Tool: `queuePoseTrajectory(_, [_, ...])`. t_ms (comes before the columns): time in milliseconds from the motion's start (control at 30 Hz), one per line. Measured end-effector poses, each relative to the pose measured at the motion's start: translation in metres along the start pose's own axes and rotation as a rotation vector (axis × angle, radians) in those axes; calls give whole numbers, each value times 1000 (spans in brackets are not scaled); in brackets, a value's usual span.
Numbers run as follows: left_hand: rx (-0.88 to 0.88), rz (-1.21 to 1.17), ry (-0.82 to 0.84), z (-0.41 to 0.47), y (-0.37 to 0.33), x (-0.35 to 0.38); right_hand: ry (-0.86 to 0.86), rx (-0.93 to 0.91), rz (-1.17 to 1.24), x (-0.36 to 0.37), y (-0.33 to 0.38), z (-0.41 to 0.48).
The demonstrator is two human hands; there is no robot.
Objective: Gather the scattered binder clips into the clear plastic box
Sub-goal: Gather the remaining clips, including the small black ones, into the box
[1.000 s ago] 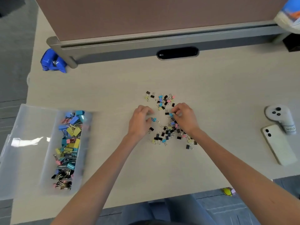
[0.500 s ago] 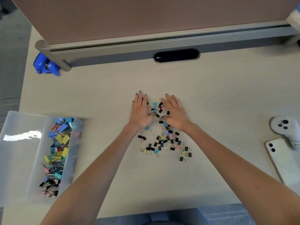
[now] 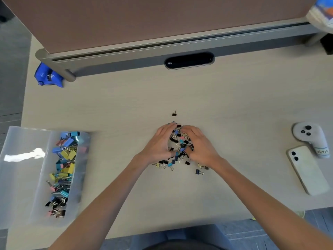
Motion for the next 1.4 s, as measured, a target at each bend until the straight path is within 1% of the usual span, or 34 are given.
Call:
queuePoseTrajectory(67, [22, 63, 8, -5, 1, 6, -27, -1, -21, -4, 1, -5])
queuePoseTrajectory(100, [35, 114, -8, -7, 1, 9, -13, -2, -48, -4, 1, -8])
queuePoseTrajectory(233, [50, 329, -134, -12, 3, 16, 131, -1, -219, 3, -1, -14])
queuePoseTrajectory(333, [64, 349, -243, -13, -2, 10, 149, 31, -330, 6, -3, -8])
queuePoseTrajectory(433, [45, 334, -298, -8, -5, 2, 129, 65, -345, 5, -2, 2])
queuePoseTrajectory(567, [4, 267, -279, 2, -7, -2, 40, 101, -241, -3, -3, 11])
queuePoseTrajectory(700, [-3, 213, -266, 10, -10, -6, 14, 113, -189, -3, -6, 17])
queuePoseTrajectory(800, [-8, 188, -257, 15, -10, -8, 28, 137, -154, -4, -10, 23])
queuePoseTrajectory(1033, [-116, 210, -214, 25, -17, 0, 112, 247, -120, -2, -16, 30])
queuePoseTrajectory(1100, [-146, 220, -203, 28, -17, 2, 126, 229, -186, -2, -12, 32])
queuePoseTrajectory(1167, [-162, 210, -200, 29, -16, 1, 141, 170, -316, 0, -6, 34])
queuePoseTrajectory(1267, [-163, 148, -208, 30, -13, -1, 131, 125, -443, 4, 3, 33])
queuePoseTrajectory(1367, [-147, 94, -210, 30, -8, -3, 209, 82, -561, 11, 7, 32])
queuePoseTrajectory(1400, [-143, 86, -207, 31, -7, -3, 207, 71, -587, 9, 8, 32])
Point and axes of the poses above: each hand's wrist, its own z-axis towards the middle knuckle, its own x-axis out of the palm, y = z × x, the point moved 8 cm from there along z, towards the middle knuckle, and after that the axes turned 13 degrees about -x, right-handed, at the moved point
